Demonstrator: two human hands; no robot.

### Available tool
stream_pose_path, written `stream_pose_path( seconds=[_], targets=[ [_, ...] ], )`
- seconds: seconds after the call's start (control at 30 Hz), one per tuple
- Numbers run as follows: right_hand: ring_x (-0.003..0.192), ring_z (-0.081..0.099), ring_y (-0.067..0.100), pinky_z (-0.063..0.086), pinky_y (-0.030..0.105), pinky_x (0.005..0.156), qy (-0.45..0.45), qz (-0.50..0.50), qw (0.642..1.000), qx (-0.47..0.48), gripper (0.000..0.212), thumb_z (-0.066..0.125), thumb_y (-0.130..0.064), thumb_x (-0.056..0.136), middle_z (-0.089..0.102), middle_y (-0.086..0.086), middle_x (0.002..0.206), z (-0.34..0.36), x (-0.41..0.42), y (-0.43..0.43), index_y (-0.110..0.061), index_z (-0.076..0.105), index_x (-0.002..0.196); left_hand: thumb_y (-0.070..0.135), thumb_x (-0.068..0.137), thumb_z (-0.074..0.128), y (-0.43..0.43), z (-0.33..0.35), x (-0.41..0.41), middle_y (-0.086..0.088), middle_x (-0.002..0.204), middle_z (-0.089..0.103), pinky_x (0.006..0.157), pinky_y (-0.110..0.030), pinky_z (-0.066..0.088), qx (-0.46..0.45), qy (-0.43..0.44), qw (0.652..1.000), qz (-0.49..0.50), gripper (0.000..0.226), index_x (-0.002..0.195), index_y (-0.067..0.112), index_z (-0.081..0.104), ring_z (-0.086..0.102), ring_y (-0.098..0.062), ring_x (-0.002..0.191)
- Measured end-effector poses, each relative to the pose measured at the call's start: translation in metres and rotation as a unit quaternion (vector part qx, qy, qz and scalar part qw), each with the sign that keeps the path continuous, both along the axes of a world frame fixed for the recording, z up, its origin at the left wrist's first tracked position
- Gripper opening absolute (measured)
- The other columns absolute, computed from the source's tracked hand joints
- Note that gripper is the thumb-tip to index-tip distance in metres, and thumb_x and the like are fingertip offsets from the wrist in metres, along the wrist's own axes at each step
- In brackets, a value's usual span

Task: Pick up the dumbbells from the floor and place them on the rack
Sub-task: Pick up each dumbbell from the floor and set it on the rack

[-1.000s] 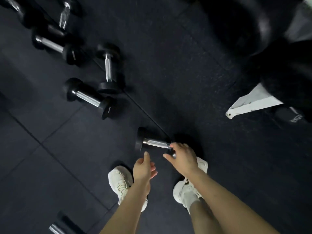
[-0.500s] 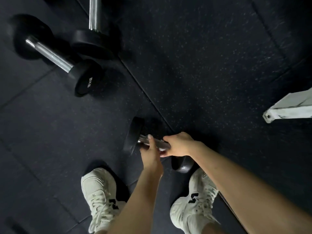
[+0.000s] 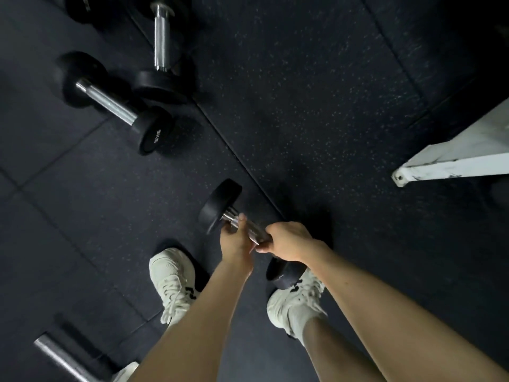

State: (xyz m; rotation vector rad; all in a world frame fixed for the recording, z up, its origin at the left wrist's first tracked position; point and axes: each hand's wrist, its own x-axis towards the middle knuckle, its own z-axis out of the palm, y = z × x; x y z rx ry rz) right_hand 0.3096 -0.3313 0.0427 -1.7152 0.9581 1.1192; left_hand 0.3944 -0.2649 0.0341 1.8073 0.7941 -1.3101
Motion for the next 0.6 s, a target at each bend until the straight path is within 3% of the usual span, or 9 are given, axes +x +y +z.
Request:
stream_pose_path(
  seconds=[0.07, 0.13, 0.3, 0.43, 0.53, 0.6],
  targets=[
    [0.108, 0.060, 0.030, 0.044, 0.033, 0.081, -0.003, -0.033, 0.999, -0.005, 0.047, 0.055, -0.056, 0.086, 0.066, 0.010, 0.113, 0.045, -0.004, -0.001, -0.015, 0.061, 0.111, 0.023, 0.093, 0.055, -0.005, 0.046, 0.000, -0.005, 0.087, 0.063, 0.093, -0.049, 0.052, -0.007, -0.012, 0.999, -0.041, 0.009, 0.090, 0.014, 0.054, 0.063, -0.026, 0.088],
    [0.109, 0.059, 0.030, 0.046, 0.033, 0.083, -0.008, -0.065, 0.998, -0.011, 0.046, 0.055, -0.055, 0.087, 0.066, 0.009, 0.114, 0.095, -0.008, -0.005, -0.016, 0.060, 0.111, 0.022, 0.093, 0.055, -0.012, 0.097, -0.001, -0.004, 0.080, 0.061, 0.092, -0.051, 0.052, -0.023, -0.025, 0.996, -0.077, 0.015, 0.080, 0.018, 0.052, 0.062, -0.024, 0.080],
    [0.087, 0.060, 0.024, 0.039, 0.030, 0.069, -0.046, -0.146, 0.988, -0.029, 0.037, 0.054, -0.059, 0.085, 0.061, 0.000, 0.087, 0.226, -0.022, -0.013, -0.024, 0.048, 0.076, 0.026, 0.089, 0.062, -0.034, 0.235, -0.003, -0.004, 0.084, 0.064, 0.090, -0.047, 0.054, -0.062, -0.057, 0.986, -0.145, 0.013, 0.081, 0.018, 0.055, 0.064, -0.025, 0.088],
    [0.079, 0.055, 0.020, 0.038, 0.030, 0.067, -0.088, -0.201, 0.975, -0.035, 0.037, 0.056, -0.058, 0.084, 0.057, -0.004, 0.080, 0.346, -0.034, -0.028, -0.021, 0.051, 0.081, 0.028, 0.085, 0.067, -0.054, 0.354, -0.008, -0.002, 0.080, 0.067, 0.087, -0.047, 0.056, -0.111, -0.117, 0.958, -0.235, 0.012, 0.079, 0.021, 0.059, 0.067, -0.026, 0.086],
    [0.075, 0.056, 0.019, 0.039, 0.031, 0.063, -0.122, -0.244, 0.961, -0.038, 0.036, 0.060, -0.054, 0.083, 0.054, -0.008, 0.069, 0.430, -0.047, -0.043, -0.023, 0.049, 0.070, 0.028, 0.082, 0.071, -0.073, 0.439, -0.016, -0.004, 0.083, 0.069, 0.085, -0.050, 0.055, -0.137, -0.155, 0.933, -0.293, 0.012, 0.076, 0.025, 0.061, 0.069, -0.029, 0.090],
    [0.071, 0.057, 0.018, 0.040, 0.032, 0.063, -0.150, -0.277, 0.948, -0.044, 0.034, 0.061, -0.053, 0.082, 0.055, -0.007, 0.067, 0.479, -0.056, -0.056, -0.021, 0.055, 0.073, 0.026, 0.082, 0.071, -0.091, 0.492, -0.023, -0.006, 0.085, 0.068, 0.084, -0.051, 0.056, -0.153, -0.179, 0.921, -0.309, 0.013, 0.074, 0.025, 0.060, 0.068, -0.030, 0.092]
  ],
)
